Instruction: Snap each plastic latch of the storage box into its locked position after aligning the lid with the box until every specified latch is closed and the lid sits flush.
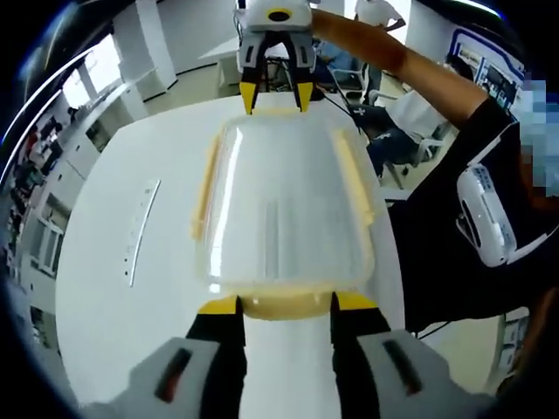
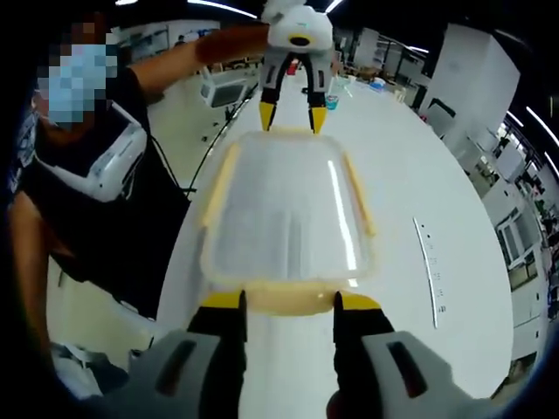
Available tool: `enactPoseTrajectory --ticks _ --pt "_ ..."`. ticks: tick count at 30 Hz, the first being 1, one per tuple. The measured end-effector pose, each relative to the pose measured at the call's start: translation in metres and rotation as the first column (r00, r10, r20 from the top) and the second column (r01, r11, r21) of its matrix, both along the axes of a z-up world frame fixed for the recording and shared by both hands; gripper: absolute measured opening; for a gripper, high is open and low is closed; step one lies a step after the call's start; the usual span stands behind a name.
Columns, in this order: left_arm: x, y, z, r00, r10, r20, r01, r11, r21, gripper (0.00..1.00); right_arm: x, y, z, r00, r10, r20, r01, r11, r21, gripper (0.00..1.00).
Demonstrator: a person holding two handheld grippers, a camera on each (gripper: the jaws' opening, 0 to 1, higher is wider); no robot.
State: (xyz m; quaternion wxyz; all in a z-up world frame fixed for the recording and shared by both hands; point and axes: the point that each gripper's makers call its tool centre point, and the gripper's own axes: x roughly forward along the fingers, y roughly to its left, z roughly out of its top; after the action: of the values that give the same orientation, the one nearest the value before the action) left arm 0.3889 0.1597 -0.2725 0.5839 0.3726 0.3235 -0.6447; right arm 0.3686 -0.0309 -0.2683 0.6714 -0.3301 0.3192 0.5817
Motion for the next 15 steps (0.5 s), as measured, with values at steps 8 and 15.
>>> enactPoseTrajectory --ticks 8,15 --pt "-0.005 0.001 0.000 1.000 0.012 -0.016 -0.012 1.000 0.006 0.35 -0.003 0.002 -0.003 1.000 0.016 -0.004 -0.016 1.000 0.010 0.35" --pt "-0.012 -0.002 0.000 1.000 0.012 -0.018 -0.012 1.000 0.007 0.35 -0.008 -0.001 -0.002 1.000 0.012 -0.008 -0.011 1.000 0.022 0.35"
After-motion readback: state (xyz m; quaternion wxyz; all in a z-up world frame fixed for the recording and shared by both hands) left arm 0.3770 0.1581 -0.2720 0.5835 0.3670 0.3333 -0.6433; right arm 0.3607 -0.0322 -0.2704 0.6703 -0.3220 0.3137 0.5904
